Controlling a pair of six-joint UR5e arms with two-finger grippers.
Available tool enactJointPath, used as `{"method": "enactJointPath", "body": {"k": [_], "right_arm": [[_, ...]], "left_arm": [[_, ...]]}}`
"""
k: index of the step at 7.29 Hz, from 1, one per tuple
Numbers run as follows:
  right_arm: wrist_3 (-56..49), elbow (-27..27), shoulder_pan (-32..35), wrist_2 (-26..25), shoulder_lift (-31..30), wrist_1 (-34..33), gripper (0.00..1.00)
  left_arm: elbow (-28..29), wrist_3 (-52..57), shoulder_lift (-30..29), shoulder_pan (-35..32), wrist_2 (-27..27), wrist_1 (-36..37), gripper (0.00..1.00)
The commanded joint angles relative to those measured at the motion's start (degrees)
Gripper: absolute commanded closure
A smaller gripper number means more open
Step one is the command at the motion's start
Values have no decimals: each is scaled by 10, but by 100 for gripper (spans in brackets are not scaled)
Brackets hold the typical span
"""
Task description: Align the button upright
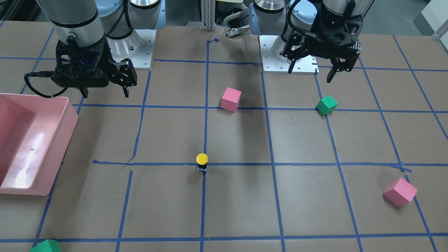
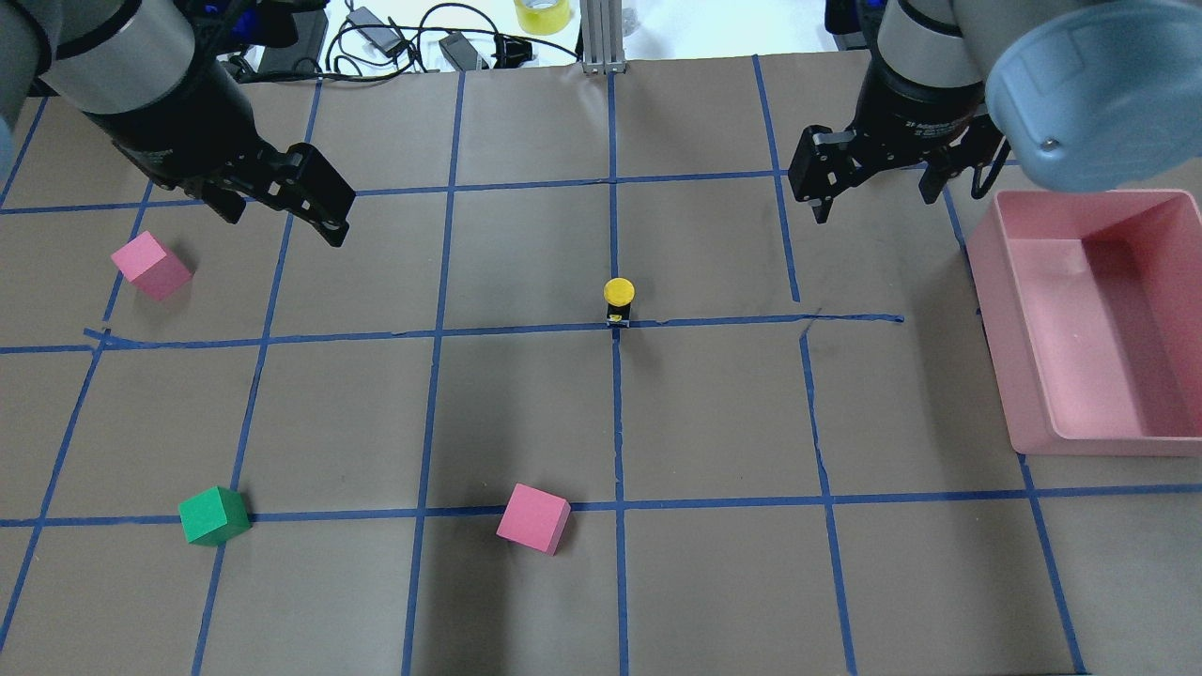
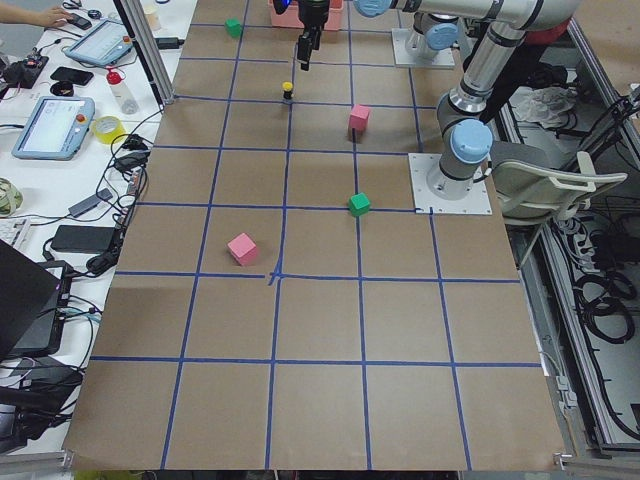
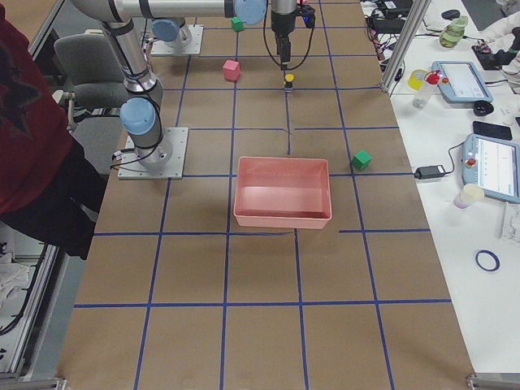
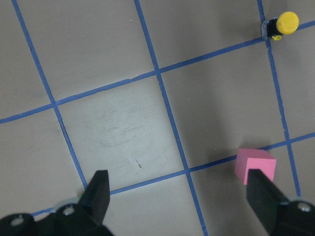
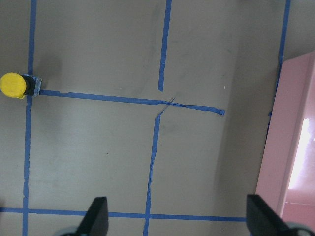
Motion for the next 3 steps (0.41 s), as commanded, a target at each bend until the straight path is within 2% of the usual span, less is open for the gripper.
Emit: {"method": "enactJointPath", "body": {"k": [1, 3], "right_arm": [[0, 0, 0, -6, -1, 0, 0], [1, 0, 0, -7, -1, 1, 0]], "left_arm": [[-8, 1, 0, -2, -8, 1, 0], [-10, 3, 6, -2, -7, 1, 0]]}}
